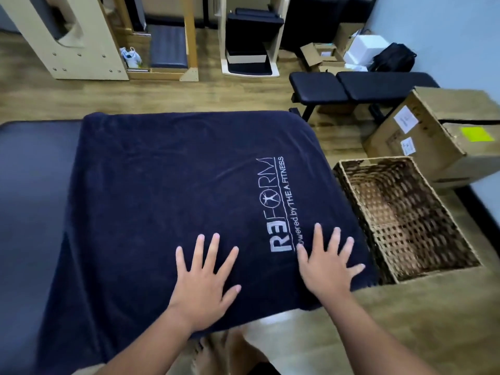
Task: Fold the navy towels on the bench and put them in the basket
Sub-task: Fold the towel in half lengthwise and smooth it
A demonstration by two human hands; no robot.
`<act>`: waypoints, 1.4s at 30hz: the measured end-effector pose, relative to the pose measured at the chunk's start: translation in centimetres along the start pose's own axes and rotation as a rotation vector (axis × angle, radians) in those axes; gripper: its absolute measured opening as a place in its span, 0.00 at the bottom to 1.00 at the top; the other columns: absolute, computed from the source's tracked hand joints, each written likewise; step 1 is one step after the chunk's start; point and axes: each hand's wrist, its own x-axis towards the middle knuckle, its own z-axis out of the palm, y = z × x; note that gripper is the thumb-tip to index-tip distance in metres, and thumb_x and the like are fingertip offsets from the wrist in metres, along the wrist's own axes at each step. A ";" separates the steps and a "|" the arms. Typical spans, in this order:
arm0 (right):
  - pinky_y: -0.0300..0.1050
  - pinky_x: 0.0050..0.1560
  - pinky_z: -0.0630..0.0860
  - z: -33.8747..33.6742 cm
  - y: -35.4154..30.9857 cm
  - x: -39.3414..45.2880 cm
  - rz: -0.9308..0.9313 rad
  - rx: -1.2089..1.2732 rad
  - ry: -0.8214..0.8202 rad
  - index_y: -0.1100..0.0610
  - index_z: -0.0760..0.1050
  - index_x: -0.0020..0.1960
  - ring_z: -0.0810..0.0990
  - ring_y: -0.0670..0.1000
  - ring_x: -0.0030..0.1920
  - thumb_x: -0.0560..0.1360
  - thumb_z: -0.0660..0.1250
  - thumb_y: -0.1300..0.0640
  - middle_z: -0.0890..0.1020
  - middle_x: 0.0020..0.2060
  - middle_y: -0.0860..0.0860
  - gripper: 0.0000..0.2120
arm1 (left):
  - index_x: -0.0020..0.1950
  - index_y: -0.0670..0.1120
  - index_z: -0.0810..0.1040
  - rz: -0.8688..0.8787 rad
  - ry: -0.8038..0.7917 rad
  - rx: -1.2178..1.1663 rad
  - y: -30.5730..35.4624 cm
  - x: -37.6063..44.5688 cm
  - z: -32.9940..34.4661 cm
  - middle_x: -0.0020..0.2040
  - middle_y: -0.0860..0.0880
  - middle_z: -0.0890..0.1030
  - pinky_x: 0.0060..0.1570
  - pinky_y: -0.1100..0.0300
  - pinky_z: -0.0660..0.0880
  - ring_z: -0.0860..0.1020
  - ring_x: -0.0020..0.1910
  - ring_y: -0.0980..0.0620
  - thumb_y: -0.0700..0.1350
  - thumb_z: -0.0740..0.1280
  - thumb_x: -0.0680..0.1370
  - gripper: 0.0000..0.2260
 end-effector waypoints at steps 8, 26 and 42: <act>0.65 0.73 0.60 1.1 7.0 -3.1 -0.191 -0.035 0.129 0.39 0.49 0.81 0.50 0.58 0.80 0.81 0.53 0.35 0.51 0.82 0.51 0.31 | 0.81 0.48 0.63 0.148 -0.006 0.021 1.2 -5.5 0.8 0.82 0.38 0.56 0.70 0.27 0.58 0.55 0.80 0.34 0.66 0.65 0.74 0.40; 0.53 0.46 0.82 -2.7 13.2 -2.0 0.158 1.227 0.098 0.58 0.81 0.45 0.85 0.56 0.45 0.72 0.74 0.61 0.86 0.41 0.53 0.04 | 0.46 0.52 0.72 -0.002 0.007 -0.298 4.3 -6.2 -2.5 0.46 0.57 0.71 0.49 0.53 0.71 0.70 0.48 0.52 0.48 0.67 0.82 0.07; 0.59 0.58 0.75 2.9 10.3 -7.0 -0.517 -0.024 0.226 0.50 0.72 0.68 0.70 0.60 0.61 0.68 0.78 0.49 0.70 0.64 0.53 0.31 | 0.53 0.45 0.73 -0.335 0.032 0.120 1.8 -12.1 0.0 0.50 0.44 0.70 0.39 0.44 0.69 0.71 0.46 0.41 0.56 0.83 0.57 0.32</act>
